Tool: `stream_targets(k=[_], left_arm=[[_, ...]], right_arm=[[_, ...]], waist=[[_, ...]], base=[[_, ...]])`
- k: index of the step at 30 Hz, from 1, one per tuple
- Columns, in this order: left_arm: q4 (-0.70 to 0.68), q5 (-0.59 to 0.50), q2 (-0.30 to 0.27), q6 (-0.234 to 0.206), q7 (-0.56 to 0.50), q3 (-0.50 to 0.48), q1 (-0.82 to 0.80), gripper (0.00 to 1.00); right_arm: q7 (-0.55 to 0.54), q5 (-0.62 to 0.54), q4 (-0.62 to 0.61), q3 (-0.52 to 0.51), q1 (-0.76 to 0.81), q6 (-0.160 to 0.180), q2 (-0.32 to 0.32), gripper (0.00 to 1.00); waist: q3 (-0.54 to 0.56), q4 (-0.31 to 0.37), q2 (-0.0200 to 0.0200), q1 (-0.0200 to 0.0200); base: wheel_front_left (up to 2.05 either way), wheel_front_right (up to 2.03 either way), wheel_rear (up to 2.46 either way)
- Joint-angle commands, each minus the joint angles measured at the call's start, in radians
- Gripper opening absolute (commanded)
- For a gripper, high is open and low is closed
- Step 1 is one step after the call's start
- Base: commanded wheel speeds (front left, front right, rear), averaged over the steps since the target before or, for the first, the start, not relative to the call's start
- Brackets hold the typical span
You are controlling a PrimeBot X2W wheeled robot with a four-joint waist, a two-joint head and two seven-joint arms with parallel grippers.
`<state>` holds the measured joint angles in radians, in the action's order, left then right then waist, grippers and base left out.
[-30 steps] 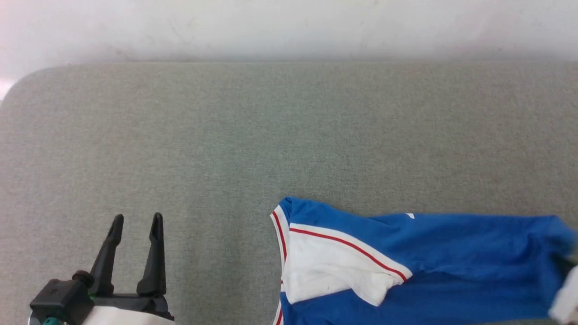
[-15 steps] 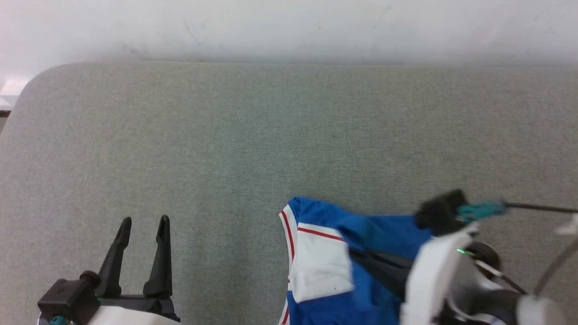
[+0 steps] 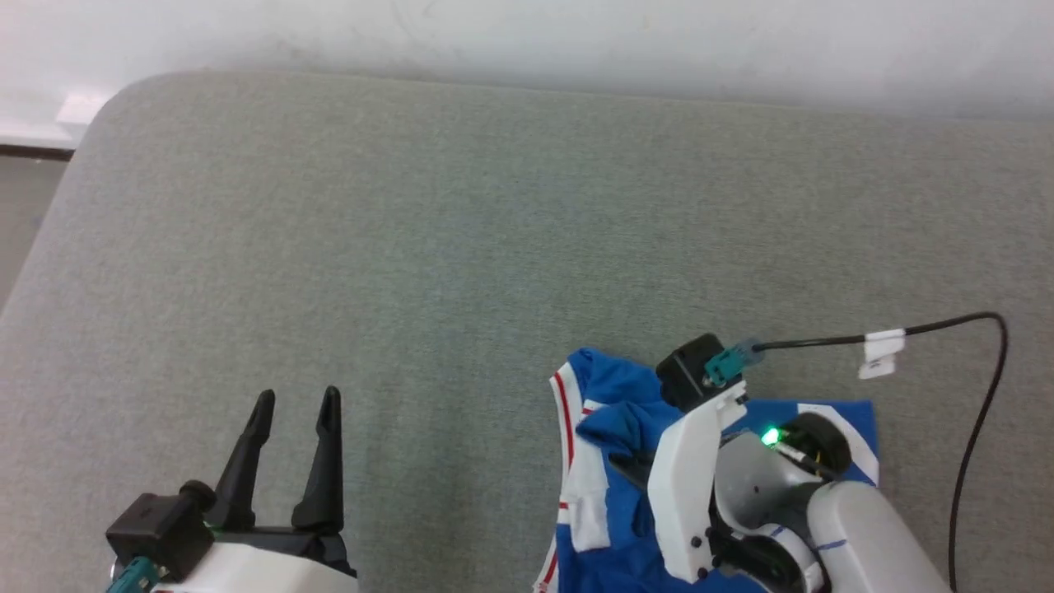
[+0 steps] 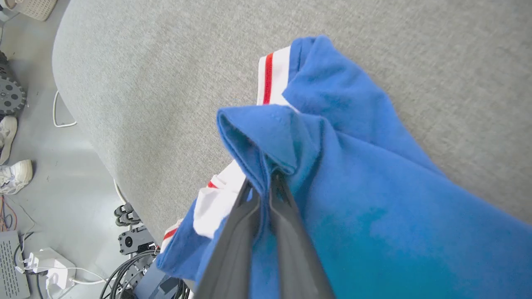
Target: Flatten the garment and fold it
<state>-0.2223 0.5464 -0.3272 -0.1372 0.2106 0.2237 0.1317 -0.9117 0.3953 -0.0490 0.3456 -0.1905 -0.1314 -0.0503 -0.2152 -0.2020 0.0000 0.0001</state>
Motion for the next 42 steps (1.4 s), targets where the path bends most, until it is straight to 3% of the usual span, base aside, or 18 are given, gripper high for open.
stream_targets(k=[1,3,4,5,6,10,14,21,26,29,33,42], left_arm=[[0.004,0.003,0.004,0.007,0.005,0.000,-0.015,1.00],[0.016,0.005,0.009,0.010,0.006,0.006,-0.019,1.00],[0.021,0.007,0.011,0.012,0.007,0.009,-0.021,1.00],[0.025,0.008,0.013,0.013,0.007,0.011,-0.023,1.00],[0.029,0.008,0.014,0.014,0.007,0.013,-0.024,1.00],[0.037,0.013,0.011,0.013,0.006,0.011,-0.020,1.00],[0.034,0.015,0.004,0.009,0.001,0.008,-0.015,1.00],[0.012,0.013,-0.008,-0.001,-0.006,0.003,-0.002,1.00],[-0.015,0.005,-0.012,-0.009,-0.005,0.003,0.001,1.00],[-0.024,0.004,-0.015,-0.010,-0.007,0.006,0.001,1.00],[-0.030,0.004,-0.020,-0.011,-0.010,0.006,0.001,1.00],[-0.040,0.001,-0.038,-0.014,-0.027,0.006,-0.005,1.00]], right_arm=[[0.006,-0.004,0.007,0.003,-0.013,0.001,0.000,0.00],[0.031,-0.004,0.059,0.011,-0.010,0.001,0.000,0.00],[0.044,-0.006,0.083,0.012,-0.010,0.001,0.000,0.12],[0.056,-0.014,0.103,0.016,-0.013,0.001,0.000,0.42],[0.067,-0.021,0.118,0.020,-0.017,0.001,0.000,1.00],[0.077,0.009,0.117,0.040,-0.034,0.001,0.000,1.00],[0.072,0.038,0.022,-0.011,-0.035,0.001,0.000,1.00],[0.047,-0.063,-0.257,-0.241,0.084,0.001,0.000,1.00],[0.145,-0.123,-0.417,-0.401,0.219,0.001,0.000,1.00],[0.227,-0.084,-0.422,-0.458,0.316,0.001,0.000,1.00],[0.293,-0.048,-0.379,-0.454,0.414,0.001,0.000,1.00],[0.347,-0.057,-0.245,-0.394,0.406,0.001,0.000,1.00]], waist=[[-0.003,-0.013,0.0000,-0.0001],[0.000,-0.021,0.0000,-0.0001],[0.002,-0.025,0.0000,-0.0001],[0.004,-0.028,0.0000,-0.0001],[0.006,-0.030,0.0000,-0.0001],[0.013,-0.023,0.0000,-0.0001],[0.018,-0.001,0.0000,-0.0001],[0.015,0.063,0.0000,-0.0001],[-0.004,0.095,0.0000,-0.0001],[-0.018,0.105,0.0000,-0.0001],[-0.034,0.111,0.0000,-0.0001],[-0.041,0.090,0.0000,-0.0001]], base=[[0.00,0.00,0.00],[0.00,0.00,0.00],[0.00,0.00,0.00],[0.00,0.00,0.00],[0.00,0.00,0.00],[0.00,0.00,0.00],[0.00,0.00,0.00],[0.00,0.00,0.00],[0.00,0.00,0.00],[0.00,0.00,0.00],[0.00,0.00,0.00],[0.00,0.00,0.00]])
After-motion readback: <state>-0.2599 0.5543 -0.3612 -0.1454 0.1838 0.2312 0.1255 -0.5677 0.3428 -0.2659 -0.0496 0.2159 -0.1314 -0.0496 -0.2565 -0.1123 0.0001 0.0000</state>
